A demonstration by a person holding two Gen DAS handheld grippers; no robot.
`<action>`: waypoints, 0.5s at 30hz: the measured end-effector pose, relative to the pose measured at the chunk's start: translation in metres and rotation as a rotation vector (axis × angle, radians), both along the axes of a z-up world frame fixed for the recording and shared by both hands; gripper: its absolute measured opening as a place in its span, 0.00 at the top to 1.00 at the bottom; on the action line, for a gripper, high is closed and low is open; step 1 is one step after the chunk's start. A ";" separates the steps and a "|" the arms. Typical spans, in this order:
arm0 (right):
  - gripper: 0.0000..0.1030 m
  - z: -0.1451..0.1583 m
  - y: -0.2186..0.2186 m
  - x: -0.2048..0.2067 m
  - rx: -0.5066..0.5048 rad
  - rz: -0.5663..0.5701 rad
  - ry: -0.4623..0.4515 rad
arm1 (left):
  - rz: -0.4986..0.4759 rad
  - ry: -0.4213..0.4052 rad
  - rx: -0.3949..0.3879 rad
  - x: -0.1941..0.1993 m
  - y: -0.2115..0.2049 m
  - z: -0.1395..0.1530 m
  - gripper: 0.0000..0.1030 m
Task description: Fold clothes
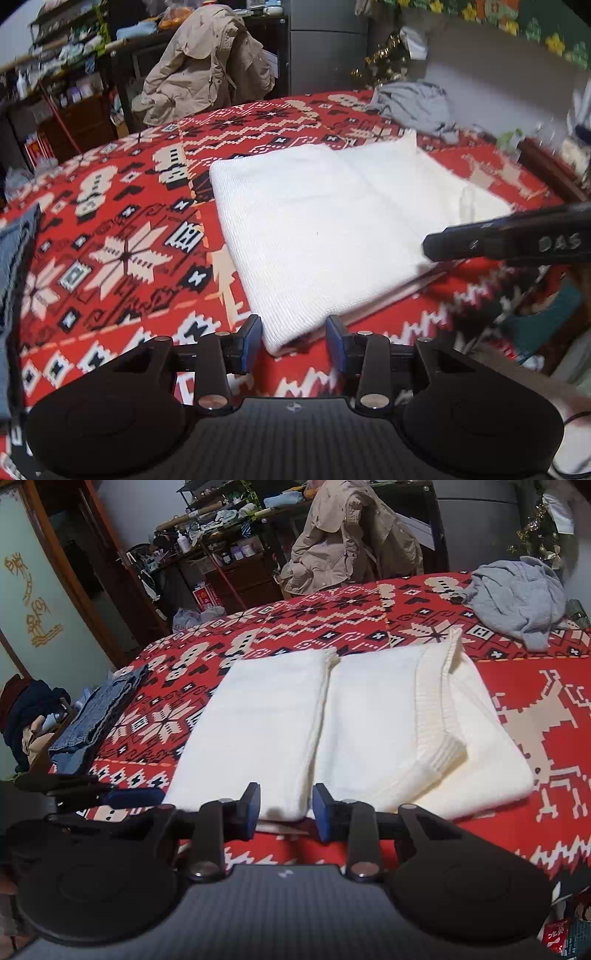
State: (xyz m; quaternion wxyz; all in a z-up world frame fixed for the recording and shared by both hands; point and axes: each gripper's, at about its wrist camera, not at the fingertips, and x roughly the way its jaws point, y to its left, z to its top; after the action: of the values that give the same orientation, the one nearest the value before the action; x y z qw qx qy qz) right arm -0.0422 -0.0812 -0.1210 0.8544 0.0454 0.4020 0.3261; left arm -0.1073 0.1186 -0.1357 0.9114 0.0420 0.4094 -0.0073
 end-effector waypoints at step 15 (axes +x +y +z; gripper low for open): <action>0.65 -0.002 0.004 0.020 0.065 0.016 0.047 | 0.124 -0.040 -0.145 -0.010 0.018 0.004 0.93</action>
State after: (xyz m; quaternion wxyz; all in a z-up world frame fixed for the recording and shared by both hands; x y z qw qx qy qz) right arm -0.0221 -0.0776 -0.1231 0.8402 0.0777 0.4115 0.3445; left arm -0.1174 0.1369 -0.1318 0.9188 -0.0493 0.3912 0.0204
